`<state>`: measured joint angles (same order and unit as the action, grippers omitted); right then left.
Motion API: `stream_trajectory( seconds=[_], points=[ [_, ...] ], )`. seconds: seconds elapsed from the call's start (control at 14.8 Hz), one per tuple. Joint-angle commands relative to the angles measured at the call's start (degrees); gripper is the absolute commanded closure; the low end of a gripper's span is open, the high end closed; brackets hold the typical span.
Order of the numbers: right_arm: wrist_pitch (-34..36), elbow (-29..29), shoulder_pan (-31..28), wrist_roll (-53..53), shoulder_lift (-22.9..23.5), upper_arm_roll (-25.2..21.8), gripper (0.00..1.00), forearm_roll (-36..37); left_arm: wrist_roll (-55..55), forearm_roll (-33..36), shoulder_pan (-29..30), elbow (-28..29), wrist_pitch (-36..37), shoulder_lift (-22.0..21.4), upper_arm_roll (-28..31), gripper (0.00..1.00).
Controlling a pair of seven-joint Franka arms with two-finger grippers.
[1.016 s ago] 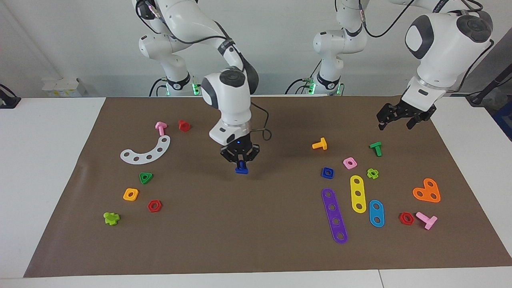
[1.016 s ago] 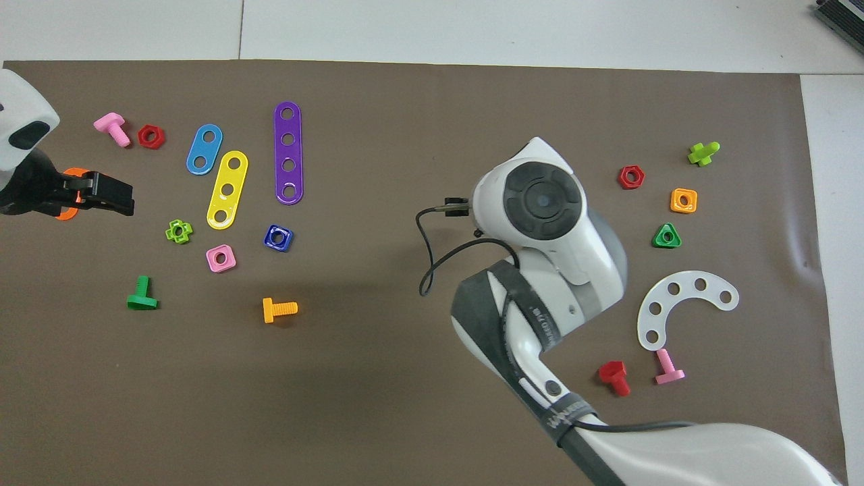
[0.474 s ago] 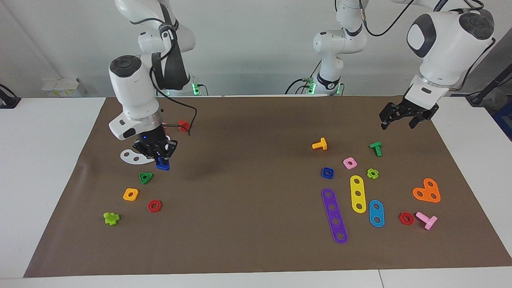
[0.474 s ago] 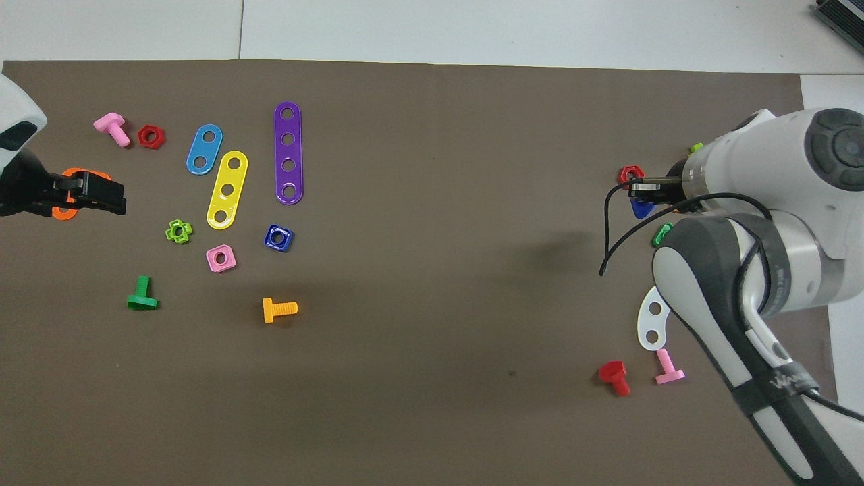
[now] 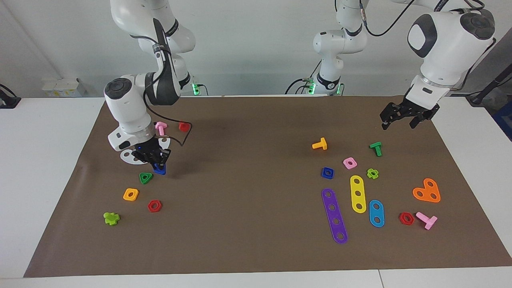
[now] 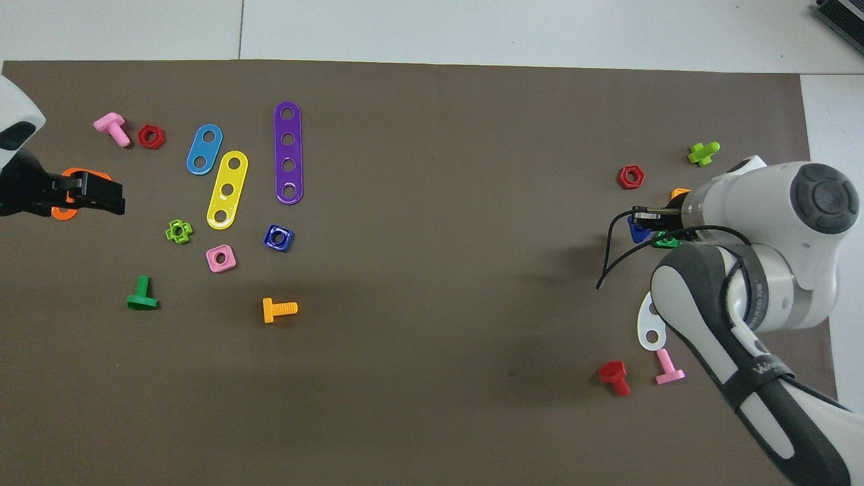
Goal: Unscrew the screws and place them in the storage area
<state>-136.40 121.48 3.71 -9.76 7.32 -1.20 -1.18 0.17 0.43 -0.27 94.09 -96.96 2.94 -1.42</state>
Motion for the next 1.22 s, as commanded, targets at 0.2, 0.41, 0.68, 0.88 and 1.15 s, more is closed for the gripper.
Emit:
stream_trajectory(
  seconds=[0.2,0.41,0.68,0.88,1.15],
  points=[
    [-7.20,2.27,-2.21,0.62,2.26,0.85,1.00,-1.28,-0.35,-0.78,0.44,2.24,-1.30,-1.88,-0.07,0.00],
    [-9.67,2.18,-2.21,0.53,4.02,0.94,1.00,-1.28,-0.35,-0.78,0.44,2.24,-1.30,-1.88,-0.07,0.00],
    [-10.29,2.36,-2.04,0.26,5.25,0.94,0.85,-1.28,-0.35,-0.78,0.44,2.24,-1.30,-1.88,-0.07,0.00],
    [-10.12,2.36,-2.04,-0.35,5.25,0.85,0.00,-1.28,-0.35,-0.78,0.44,2.24,-1.30,-1.88,-0.07,0.00],
    [-3.57,-2.01,-1.95,-1.67,1.83,0.67,0.00,-1.11,-0.35,-0.78,0.44,2.24,-1.30,-1.88,-0.07,0.00]
  ],
)
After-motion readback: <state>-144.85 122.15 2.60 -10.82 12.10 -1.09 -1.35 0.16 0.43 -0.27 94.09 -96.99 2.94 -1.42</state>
